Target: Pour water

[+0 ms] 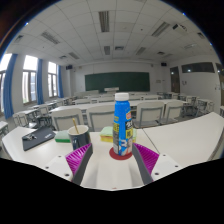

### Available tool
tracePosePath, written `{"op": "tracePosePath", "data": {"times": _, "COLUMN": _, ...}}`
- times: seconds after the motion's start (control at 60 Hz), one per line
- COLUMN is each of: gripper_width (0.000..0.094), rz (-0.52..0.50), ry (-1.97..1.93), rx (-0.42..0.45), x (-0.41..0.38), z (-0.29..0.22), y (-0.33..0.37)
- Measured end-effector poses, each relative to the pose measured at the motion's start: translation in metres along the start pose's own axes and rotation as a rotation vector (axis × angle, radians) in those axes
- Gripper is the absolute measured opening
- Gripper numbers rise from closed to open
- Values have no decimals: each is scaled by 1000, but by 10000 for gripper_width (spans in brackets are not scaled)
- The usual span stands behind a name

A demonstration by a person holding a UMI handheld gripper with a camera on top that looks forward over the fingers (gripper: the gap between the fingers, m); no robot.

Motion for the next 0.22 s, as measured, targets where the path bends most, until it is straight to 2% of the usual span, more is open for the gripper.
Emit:
{"op": "tracePosePath", "data": {"times": 0.05, "gripper_width": 843, "rz": -23, "ry": -5, "rx": 7, "x": -39, "z": 4, "y": 23}}
{"op": "tracePosePath", "data": {"times": 0.067, "gripper_width": 845, "rz": -39, "ry": -8, "rx": 11, "x": -23, "z": 7, "y": 24}}
{"op": "tracePosePath", "data": {"times": 0.217, "gripper_width": 843, "rz": -99, "ry": -49, "rx": 4, "x": -70, "z": 30, "y": 63}}
Point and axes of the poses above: the point between the fingertips, and its own axes, seen from behind it with the camera up: x to the right, z down, y backward, against the way the camera looks, the point moved 1 cm from there along y, backward, against the way the camera looks, and after that the axes turned 7 degrees about z, right-handed, at the moved point
